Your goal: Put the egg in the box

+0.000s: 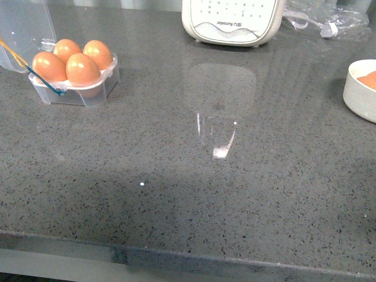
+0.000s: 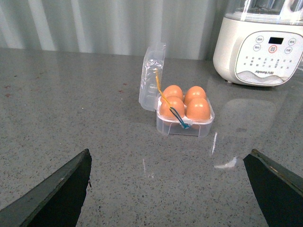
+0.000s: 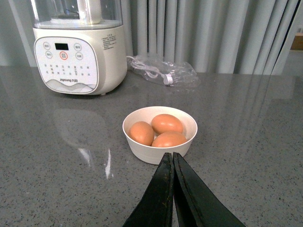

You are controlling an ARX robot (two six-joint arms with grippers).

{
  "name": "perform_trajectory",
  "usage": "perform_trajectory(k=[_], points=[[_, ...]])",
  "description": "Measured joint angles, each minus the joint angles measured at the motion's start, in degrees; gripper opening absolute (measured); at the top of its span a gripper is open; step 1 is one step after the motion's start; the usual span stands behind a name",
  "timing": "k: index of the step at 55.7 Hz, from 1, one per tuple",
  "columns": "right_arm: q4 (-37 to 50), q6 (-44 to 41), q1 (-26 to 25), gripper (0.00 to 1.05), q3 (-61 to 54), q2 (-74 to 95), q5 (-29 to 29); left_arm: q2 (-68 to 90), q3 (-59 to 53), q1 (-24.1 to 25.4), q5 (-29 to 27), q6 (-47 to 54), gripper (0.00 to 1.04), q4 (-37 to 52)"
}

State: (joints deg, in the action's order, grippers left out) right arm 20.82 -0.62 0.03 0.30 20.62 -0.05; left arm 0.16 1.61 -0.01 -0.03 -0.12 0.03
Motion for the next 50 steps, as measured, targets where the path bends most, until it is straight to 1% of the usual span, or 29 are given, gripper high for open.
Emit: perform_trajectory(k=[18, 29, 33, 35, 48, 49, 50], points=[[-7.5, 0.0, 0.0, 0.03, 0.0, -7.5, 0.0, 0.0, 0.0, 0.0, 0.0, 0.0, 0.98, 0.0], [-10.6, 0.0, 0.0, 0.03, 0.0, -10.6, 0.0, 0.0, 0.0, 0.0, 0.0, 0.0, 0.98, 0.0], [-17.7, 0.0, 0.0, 0.03, 0.0, -16.0, 0.0, 0.0, 0.0, 0.0, 0.0, 0.0, 0.98, 0.0], [-20.0, 0.0, 0.0, 0.03, 0.0, -17.9, 0.0, 0.0, 0.0, 0.0, 0.0, 0.0, 0.98, 0.0], [-20.8, 0.0, 0.0, 0.03, 0.0, -20.3, 0.0, 0.0, 0.0, 0.0, 0.0, 0.0, 0.98, 0.0], [-20.8, 0.0, 0.0, 0.03, 0.0, -20.4, 0.0, 0.0, 0.0, 0.0, 0.0, 0.0, 0.98, 0.0], [-20.8, 0.0, 0.0, 0.06, 0.0, -20.4, 0.0, 0.0, 0.0, 0.0, 0.0, 0.0, 0.98, 0.0]])
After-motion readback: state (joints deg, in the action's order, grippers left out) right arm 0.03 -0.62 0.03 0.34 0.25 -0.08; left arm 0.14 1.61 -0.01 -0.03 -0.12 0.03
